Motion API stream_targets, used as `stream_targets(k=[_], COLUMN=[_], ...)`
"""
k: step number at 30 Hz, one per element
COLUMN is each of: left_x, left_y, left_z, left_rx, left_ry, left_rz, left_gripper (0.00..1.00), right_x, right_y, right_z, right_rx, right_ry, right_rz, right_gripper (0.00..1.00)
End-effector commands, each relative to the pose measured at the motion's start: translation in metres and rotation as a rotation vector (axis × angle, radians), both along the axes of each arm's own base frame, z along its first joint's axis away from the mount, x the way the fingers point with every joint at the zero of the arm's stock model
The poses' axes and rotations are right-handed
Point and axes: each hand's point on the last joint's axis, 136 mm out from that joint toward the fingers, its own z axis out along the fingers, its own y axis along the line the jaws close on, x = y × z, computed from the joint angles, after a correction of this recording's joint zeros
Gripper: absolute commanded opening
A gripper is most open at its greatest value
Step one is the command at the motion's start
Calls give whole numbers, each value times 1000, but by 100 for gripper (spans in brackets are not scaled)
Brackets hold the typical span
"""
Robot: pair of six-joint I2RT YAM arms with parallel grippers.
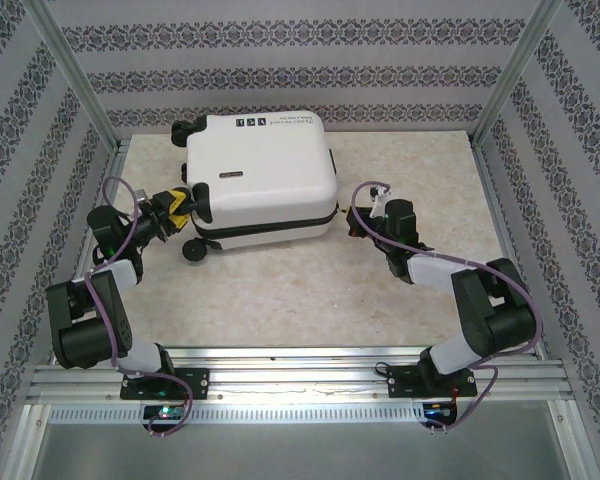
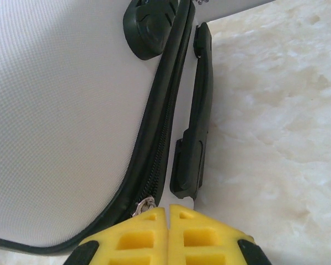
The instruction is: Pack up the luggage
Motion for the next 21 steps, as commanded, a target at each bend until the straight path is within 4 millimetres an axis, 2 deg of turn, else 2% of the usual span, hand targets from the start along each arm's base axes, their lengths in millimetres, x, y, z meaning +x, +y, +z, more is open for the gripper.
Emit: stream_targets(k=[1,4,8,13,16,19,21], left_x=[13,13,14,15,16,15,13], left_y=[38,36,35,35,37,37,37], left_z=[38,39,36,32,38,44,49], left_rx=[31,37,38,32,33,49,76], left_ry=[-127,-132,-127,-124,-144,-156,-165], left_rz=[125,106,95,91,96,110,118], left_gripper=[0,0,0,0,13,36,46], right_x=[43,46,49,33,20,12,9], right_y=[-39,-20,-10,2,4,1,0], right_z=[50,68,79,76,70,64,61], right_rx=[43,100,162,171,150,133,131], right_ry=[-183,-299,-350,-350,-335,-314,-299], right_rz=[-163,-41,48,126,140,129,123], right_gripper=[0,0,0,0,0,0,0])
